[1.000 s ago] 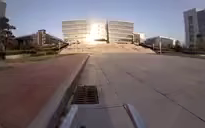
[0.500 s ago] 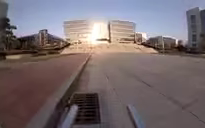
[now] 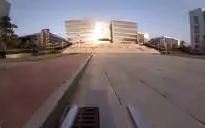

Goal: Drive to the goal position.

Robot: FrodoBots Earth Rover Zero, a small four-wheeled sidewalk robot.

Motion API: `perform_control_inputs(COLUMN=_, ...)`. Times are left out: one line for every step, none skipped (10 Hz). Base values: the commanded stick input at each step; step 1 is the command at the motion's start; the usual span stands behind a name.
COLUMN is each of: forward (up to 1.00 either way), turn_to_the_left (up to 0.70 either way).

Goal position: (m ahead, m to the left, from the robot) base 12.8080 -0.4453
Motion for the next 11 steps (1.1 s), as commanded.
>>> perform_control_inputs(forward=0.7, turn_to_the_left=0.0)
perform_control_inputs(forward=0.7, turn_to_the_left=0.0)
perform_control_inputs(forward=0.7, turn_to_the_left=0.0)
perform_control_inputs(forward=0.7, turn_to_the_left=0.0)
perform_control_inputs(forward=0.7, turn_to_the_left=0.0)
perform_control_inputs(forward=0.7, turn_to_the_left=0.0)
perform_control_inputs(forward=0.7, turn_to_the_left=0.0)
perform_control_inputs(forward=0.7, turn_to_the_left=0.0)
perform_control_inputs(forward=0.7, turn_to_the_left=0.0)
perform_control_inputs(forward=0.7, turn_to_the_left=0.0)
perform_control_inputs(forward=0.7, turn_to_the_left=0.0)
